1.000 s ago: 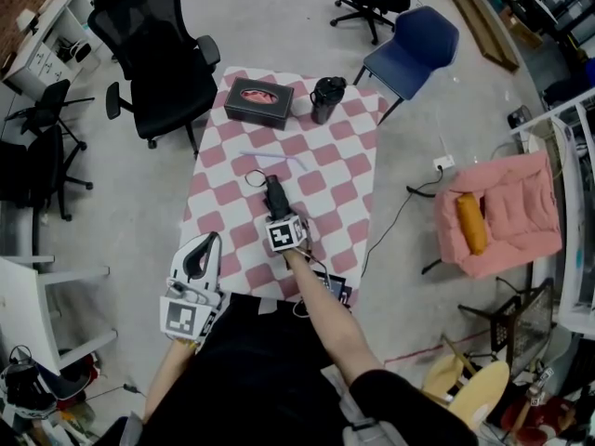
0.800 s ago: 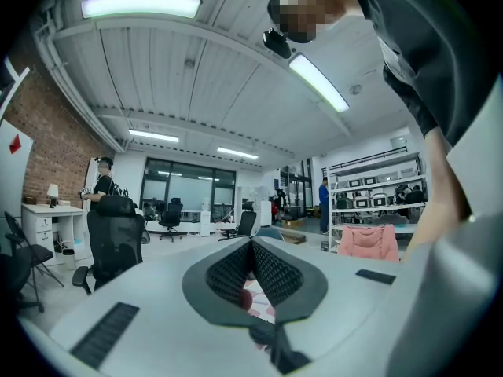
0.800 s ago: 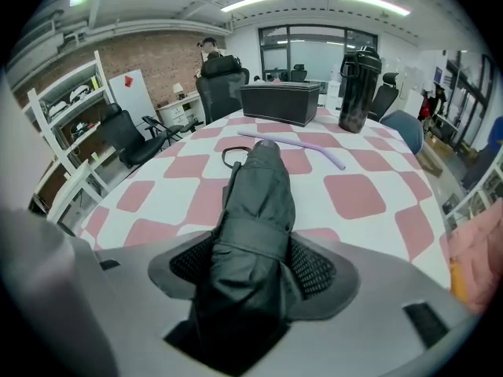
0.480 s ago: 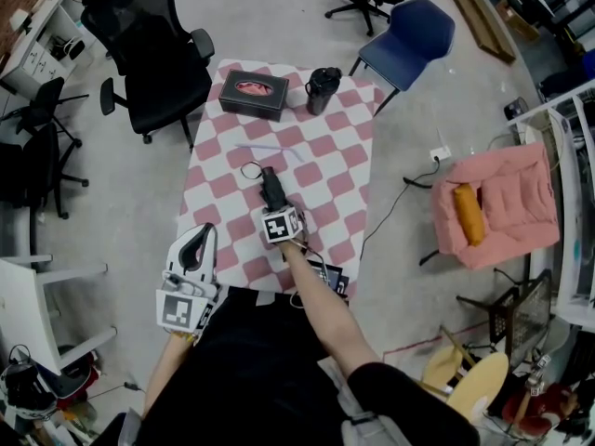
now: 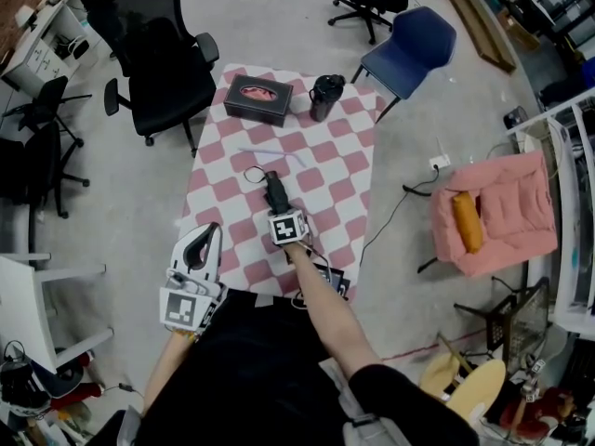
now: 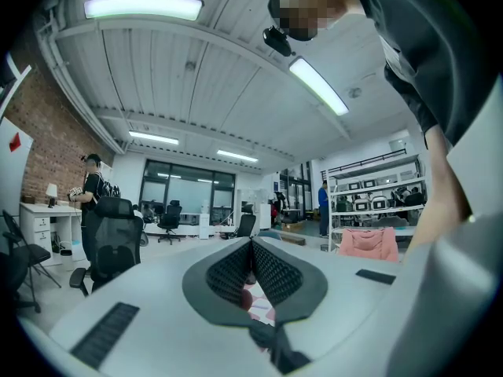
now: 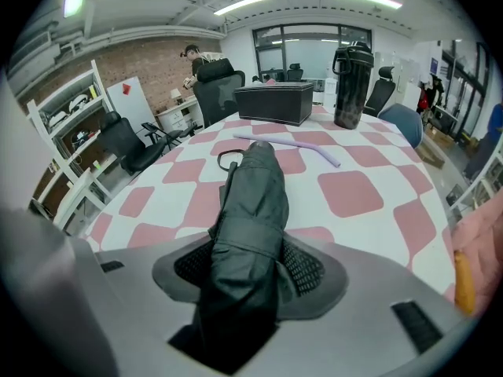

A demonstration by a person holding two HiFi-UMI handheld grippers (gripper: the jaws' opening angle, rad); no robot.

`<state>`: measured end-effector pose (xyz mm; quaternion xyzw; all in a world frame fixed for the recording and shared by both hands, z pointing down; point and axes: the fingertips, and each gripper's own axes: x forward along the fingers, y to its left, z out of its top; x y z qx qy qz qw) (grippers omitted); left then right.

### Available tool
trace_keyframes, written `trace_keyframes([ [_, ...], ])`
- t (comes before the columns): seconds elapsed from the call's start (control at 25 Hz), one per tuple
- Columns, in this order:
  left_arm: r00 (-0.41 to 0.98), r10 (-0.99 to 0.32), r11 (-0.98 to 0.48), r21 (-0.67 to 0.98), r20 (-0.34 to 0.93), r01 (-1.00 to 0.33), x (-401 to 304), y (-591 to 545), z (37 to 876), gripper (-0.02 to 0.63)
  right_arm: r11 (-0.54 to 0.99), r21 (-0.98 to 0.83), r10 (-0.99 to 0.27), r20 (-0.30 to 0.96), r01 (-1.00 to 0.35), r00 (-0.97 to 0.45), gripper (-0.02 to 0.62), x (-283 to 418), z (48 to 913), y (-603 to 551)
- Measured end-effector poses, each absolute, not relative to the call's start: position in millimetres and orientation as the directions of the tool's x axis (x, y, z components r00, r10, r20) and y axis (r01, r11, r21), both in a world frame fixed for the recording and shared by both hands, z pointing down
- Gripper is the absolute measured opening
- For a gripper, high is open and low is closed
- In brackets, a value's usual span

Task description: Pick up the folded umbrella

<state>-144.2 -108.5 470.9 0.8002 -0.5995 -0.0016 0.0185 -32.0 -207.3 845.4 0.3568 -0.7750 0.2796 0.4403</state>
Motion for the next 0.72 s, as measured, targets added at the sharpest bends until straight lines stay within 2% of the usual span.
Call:
trace_keyframes([
  [0.28,0.277,-0.961,-0.277,0.046,0.009,-0.960,-144.0,-104.4,465.7,0.014,0.562,-0.186,-0.254,0.888,-0.806,-0.382,0.229,-30.2,847.0,-197.7],
  [0.44,0.282,-0.959,-0.282,0.032,0.009,-0.959,-146.1,-101.6,465.2,0.014,0.561,-0.297,-0.222,0.845,-0.773,-0.486,0.227,-47.8,842.2,-189.1],
  [0.72,0.278,-0.960,-0.277,0.050,0.023,-0.960,-150.0,-104.5,466.0,0.014,0.554,-0.306,-0.266,0.816,-0.774,-0.513,0.225,-48.8,832.8,-195.1],
])
